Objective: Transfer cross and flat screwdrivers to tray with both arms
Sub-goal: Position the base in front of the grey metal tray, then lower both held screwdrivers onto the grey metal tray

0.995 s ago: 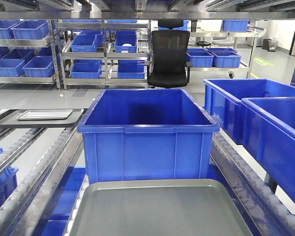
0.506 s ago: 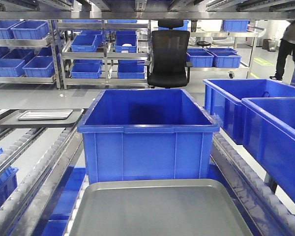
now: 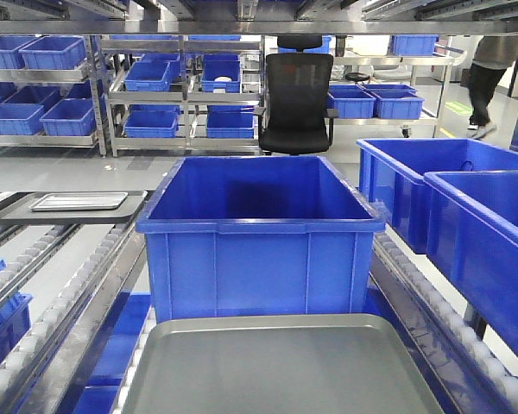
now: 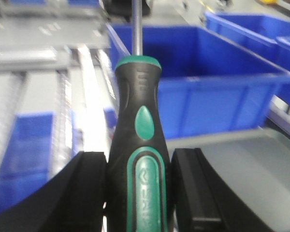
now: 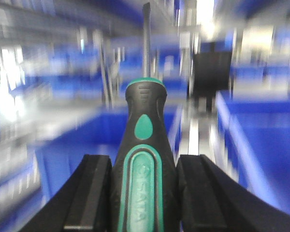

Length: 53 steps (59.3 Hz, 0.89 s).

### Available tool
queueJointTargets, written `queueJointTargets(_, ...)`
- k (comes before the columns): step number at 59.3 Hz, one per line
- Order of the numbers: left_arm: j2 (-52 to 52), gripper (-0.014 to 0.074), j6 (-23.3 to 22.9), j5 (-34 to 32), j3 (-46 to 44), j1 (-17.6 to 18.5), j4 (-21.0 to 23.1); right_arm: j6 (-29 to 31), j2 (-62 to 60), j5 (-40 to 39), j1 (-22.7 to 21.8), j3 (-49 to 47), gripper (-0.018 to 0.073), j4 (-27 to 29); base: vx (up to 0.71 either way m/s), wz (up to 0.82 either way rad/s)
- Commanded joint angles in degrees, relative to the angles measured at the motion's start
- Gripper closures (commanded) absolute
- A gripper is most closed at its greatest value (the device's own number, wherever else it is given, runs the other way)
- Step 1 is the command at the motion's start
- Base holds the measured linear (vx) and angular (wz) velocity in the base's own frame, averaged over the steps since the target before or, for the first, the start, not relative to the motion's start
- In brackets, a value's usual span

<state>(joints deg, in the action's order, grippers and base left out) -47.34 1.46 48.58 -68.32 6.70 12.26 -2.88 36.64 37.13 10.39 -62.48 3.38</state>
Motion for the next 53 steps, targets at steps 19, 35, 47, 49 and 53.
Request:
queueJointTargets(19, -16.8, 0.0594, 17.3, -4.5, -1.5, 0.5, 31.0, 5.2, 18.4, 3.6, 0.0, -1.5, 0.0567, 12.7, 0.00, 0.00)
queueJointTargets(35, -25.3, 0.0594, 13.6, -15.2, 3.8, 10.3, 31.6, 9.5, 30.5, 2.9, 0.0, -1.5, 0.0567, 21.1, 0.00, 0.00)
queueJointTargets(47, -28.9, 0.0594, 8.6, -24.6, 9.4, 16.7, 31.6, 11.2, 36.8, 0.6, 0.5, -1.5, 0.0567, 24.8, 0.00, 0.00)
queueJointTargets(49, -29.6, 0.0594, 7.6, -25.0, 9.4, 17.2, 31.6, 11.2, 37.8, -0.6, 1.0, -1.5, 0.0567, 24.9, 0.00, 0.00)
queueJointTargets(53, -31.0, 0.0594, 6.2, -25.2, 9.3, 18.0, 31.6, 11.2, 39.7, -3.0, 2.3, -1.5, 0.0567, 24.8, 0.00, 0.00)
